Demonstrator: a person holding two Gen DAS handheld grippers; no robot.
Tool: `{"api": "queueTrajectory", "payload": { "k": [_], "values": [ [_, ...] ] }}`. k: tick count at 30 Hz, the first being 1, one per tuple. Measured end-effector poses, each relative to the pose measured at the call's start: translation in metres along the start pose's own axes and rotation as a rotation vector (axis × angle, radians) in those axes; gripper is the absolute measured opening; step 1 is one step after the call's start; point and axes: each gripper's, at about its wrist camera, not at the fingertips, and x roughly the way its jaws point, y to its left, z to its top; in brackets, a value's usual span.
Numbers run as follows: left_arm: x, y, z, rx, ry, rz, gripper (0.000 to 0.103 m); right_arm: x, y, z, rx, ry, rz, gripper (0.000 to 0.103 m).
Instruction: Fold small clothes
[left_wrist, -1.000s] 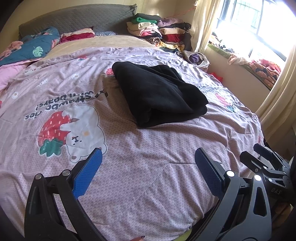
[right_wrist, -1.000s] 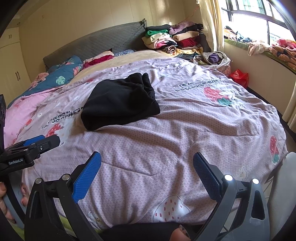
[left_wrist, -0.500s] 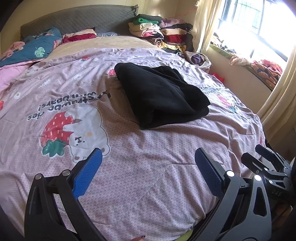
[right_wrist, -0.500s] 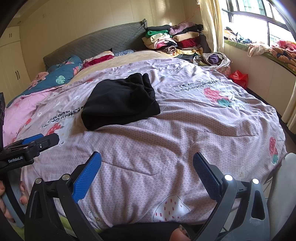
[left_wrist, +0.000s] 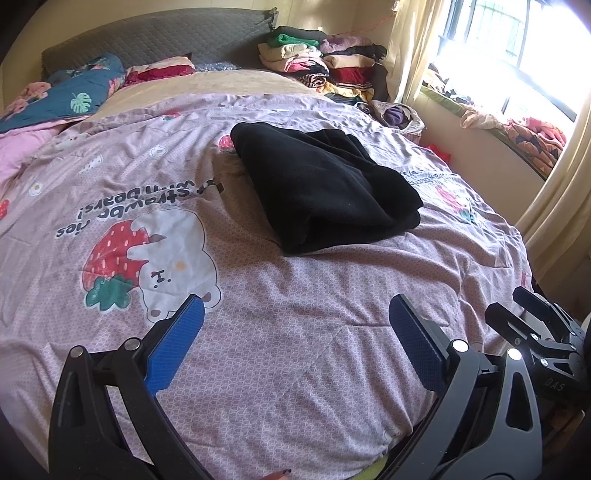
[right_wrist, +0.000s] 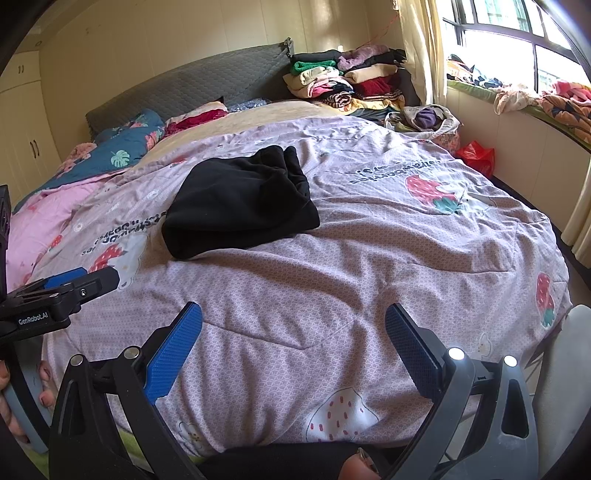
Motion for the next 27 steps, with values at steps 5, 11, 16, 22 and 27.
{"api": "queueTrajectory", "payload": {
  "k": [5, 11, 16, 22, 27],
  "values": [
    [0.0015, 0.0014, -0.0015, -0.003, 0.003, 0.009, 0.094, 0.0000, 0.0000, 0.0002, -0.002, 0.000, 0.001, 0.099],
    [0.0016, 0.0018, -0.0020, -0.002, 0.003, 0.014, 0.094, 0.0001, 0.0008, 0.0003, -0.003, 0.000, -0.001, 0.099],
    [0.0019, 0.0013, -0.0015, 0.000, 0.005, 0.016, 0.094, -0.0012, -0.0016, -0.0007, -0.002, -0.002, -0.003, 0.099],
    [0.0028, 0.0011, -0.0017, 0.001, 0.009, 0.018, 0.094, -0.0013, -0.0010, -0.0007, -0.004, -0.002, -0.004, 0.099],
    [0.0030, 0.0018, -0.0018, 0.001, 0.012, 0.023, 0.094, -0.0016, -0.0007, -0.0008, -0.004, -0.001, -0.005, 0.099]
  ]
}}
